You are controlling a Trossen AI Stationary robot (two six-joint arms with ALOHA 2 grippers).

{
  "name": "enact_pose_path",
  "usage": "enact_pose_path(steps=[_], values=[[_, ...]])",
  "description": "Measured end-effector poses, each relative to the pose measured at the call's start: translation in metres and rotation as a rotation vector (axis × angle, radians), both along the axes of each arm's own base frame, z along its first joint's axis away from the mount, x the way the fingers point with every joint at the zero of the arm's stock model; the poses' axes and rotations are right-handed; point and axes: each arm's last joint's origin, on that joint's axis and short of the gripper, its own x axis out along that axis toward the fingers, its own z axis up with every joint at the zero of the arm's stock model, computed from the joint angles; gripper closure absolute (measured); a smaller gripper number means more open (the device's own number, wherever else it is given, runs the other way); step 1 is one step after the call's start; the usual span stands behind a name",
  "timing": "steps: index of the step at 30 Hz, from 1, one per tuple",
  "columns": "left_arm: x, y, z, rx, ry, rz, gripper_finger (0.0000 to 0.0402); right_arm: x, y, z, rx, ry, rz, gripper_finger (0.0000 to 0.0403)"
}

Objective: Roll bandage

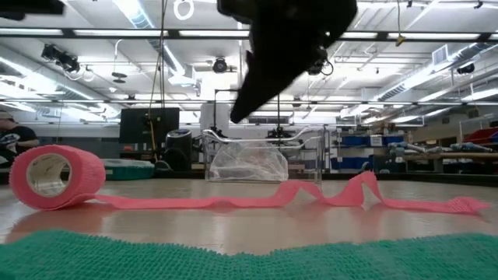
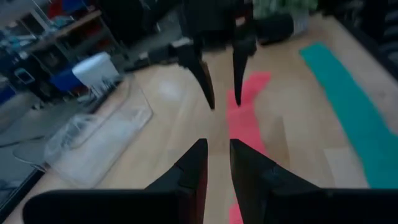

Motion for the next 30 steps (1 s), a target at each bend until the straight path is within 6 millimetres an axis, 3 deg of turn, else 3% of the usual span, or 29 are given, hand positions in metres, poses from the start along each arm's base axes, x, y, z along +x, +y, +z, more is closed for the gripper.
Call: enact_pose_path(steps=[5,13,23,30], values=[[-0.022,-0.004,0.01,-0.054,-0.099,-0.01,0.0328,0.009,0.001,0.007,0.036,-0.1,0.031,0.0252],[-0.052,0.015,0.021,-0.154,-0.156,-0.023,0.0347,0.015,0.002,0.019,0.046,-0.169,0.059,0.0252],[-0.059,0.03,0.004,-0.203,-0.16,0.006,0.0369,0.03,0.004,0.053,0.004,-0.249,0.102,0.0252],[-0.063,0.042,-0.018,-0.269,-0.125,0.025,0.037,0.054,0.012,0.051,-0.02,-0.226,0.147,0.0252]])
